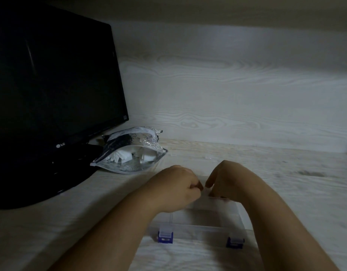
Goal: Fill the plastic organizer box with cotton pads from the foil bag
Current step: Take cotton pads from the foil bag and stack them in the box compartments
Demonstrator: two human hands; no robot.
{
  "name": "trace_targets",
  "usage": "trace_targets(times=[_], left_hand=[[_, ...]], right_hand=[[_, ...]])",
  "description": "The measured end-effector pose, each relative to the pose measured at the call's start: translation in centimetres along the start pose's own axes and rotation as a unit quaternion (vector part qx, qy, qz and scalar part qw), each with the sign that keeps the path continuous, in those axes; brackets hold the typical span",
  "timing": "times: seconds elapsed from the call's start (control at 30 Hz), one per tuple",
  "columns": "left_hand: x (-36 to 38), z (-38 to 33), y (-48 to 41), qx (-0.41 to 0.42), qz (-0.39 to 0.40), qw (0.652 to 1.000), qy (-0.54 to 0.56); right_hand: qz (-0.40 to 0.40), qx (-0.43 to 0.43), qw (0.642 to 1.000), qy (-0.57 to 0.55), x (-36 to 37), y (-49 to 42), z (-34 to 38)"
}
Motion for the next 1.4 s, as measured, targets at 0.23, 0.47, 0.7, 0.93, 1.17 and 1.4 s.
trace_targets(times=[0.23,0.47,0.7,0.93,1.17,1.4], left_hand=[[-6.4,4.3,1.9,-0.114,-0.226,0.956,0.148],[-7.2,9.9,3.3,-0.263,-0.245,0.932,0.058],[-5.2,13.2,2.2,-0.307,-0.182,0.930,0.093],[-4.2,13.6,1.7,-0.304,-0.162,0.933,0.100],[-4.9,14.0,2.2,-0.315,-0.214,0.915,0.138],[-6.3,14.5,2.7,-0.307,-0.301,0.883,0.186]], right_hand=[[-0.136,-0.028,0.989,-0.050,-2.8,1.1,0.5],[-0.175,-0.085,0.977,-0.086,-3.1,1.8,1.7],[-0.178,-0.102,0.974,-0.092,-2.8,1.5,1.9],[-0.175,-0.105,0.974,-0.098,-2.6,1.3,2.0],[-0.176,-0.106,0.974,-0.096,-2.6,1.3,2.1],[-0.180,-0.108,0.973,-0.098,-2.7,1.4,2.1]])
Point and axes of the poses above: each hand's wrist, its own y-axis away from the middle knuckle, its own x-axis out of the palm, z = x × y, the point moved 10 cm from there along -y, towards the middle knuckle, and after that the axes turned 5 degrees about y, right-handed, at the moved point
